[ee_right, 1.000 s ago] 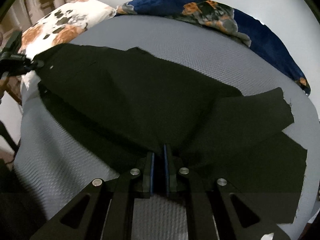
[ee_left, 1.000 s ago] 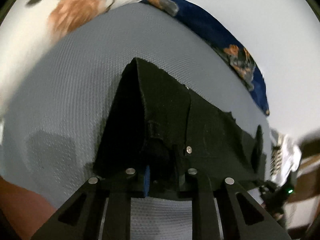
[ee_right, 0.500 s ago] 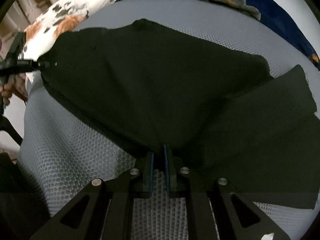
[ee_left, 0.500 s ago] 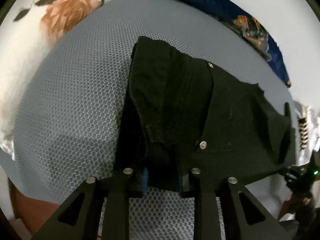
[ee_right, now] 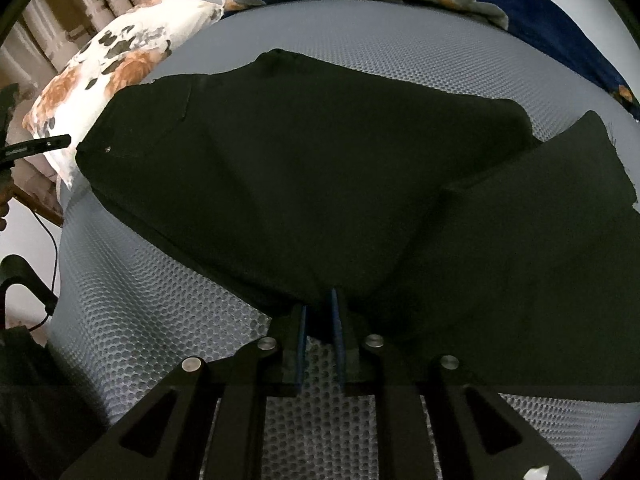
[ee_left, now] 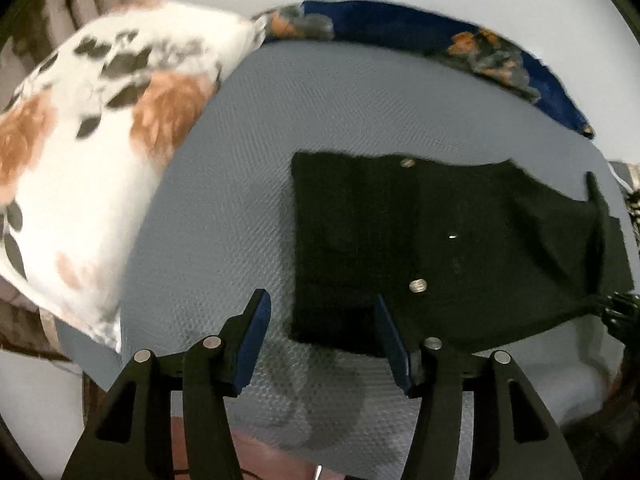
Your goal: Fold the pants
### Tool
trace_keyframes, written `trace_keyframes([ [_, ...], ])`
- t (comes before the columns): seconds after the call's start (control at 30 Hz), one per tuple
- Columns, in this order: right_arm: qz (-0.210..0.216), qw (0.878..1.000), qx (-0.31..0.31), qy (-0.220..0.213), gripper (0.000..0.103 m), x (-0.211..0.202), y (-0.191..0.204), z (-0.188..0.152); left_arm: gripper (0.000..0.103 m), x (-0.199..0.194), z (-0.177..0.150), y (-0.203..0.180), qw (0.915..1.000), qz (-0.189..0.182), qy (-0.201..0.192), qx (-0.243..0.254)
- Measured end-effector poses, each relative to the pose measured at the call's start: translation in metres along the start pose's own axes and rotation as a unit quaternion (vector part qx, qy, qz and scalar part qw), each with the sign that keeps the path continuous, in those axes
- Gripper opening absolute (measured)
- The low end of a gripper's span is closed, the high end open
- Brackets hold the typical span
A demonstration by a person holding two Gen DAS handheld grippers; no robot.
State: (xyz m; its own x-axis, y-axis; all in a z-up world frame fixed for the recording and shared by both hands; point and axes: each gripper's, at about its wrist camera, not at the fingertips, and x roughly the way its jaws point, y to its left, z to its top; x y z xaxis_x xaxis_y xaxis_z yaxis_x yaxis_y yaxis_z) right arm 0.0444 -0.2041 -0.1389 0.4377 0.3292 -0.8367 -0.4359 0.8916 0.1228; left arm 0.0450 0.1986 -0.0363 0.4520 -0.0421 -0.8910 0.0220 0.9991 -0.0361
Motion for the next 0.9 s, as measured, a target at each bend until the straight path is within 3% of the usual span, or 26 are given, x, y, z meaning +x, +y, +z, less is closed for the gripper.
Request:
trace_keyframes([
  [0.17, 0.017, 1.000, 0.019, -0.003, 0.014, -0.002, -0.004, 0.003, 0.055, -0.013, 0.006, -0.063, 0.9948, -0.062, -0.032, 0.075],
  [0.23, 0.023, 0.999, 0.025, -0.006, 0.014, -0.003, -0.005, 0.005, 0.055, -0.011, 0.007, -0.099, 0.9863, -0.117, -0.030, 0.112],
  [0.3, 0.032, 0.999, 0.034, -0.009, 0.014, -0.005, -0.008, 0.006, 0.055, -0.006, 0.006, -0.131, 0.9776, -0.150, -0.024, 0.146],
  [0.47, 0.051, 0.997, 0.060, -0.017, 0.014, -0.008, -0.015, 0.011, 0.055, 0.020, 0.001, -0.206, 0.9556, -0.202, 0.001, 0.215],
  [0.67, 0.059, 0.996, 0.066, -0.027, 0.014, -0.013, -0.015, 0.016, 0.055, 0.049, -0.007, -0.269, 0.9362, -0.231, 0.028, 0.264],
  [0.83, 0.067, 0.995, 0.069, -0.033, 0.014, -0.016, -0.017, 0.019, 0.054, 0.065, -0.010, -0.291, 0.9338, -0.237, 0.047, 0.264],
  [0.87, 0.068, 0.995, 0.069, -0.033, 0.014, -0.016, -0.016, 0.020, 0.049, 0.068, -0.012, -0.294, 0.9349, -0.232, 0.043, 0.265],
  [0.9, 0.068, 0.995, 0.069, -0.033, 0.014, -0.016, -0.016, 0.020, 0.036, 0.070, -0.012, -0.295, 0.9348, -0.229, 0.043, 0.268],
])
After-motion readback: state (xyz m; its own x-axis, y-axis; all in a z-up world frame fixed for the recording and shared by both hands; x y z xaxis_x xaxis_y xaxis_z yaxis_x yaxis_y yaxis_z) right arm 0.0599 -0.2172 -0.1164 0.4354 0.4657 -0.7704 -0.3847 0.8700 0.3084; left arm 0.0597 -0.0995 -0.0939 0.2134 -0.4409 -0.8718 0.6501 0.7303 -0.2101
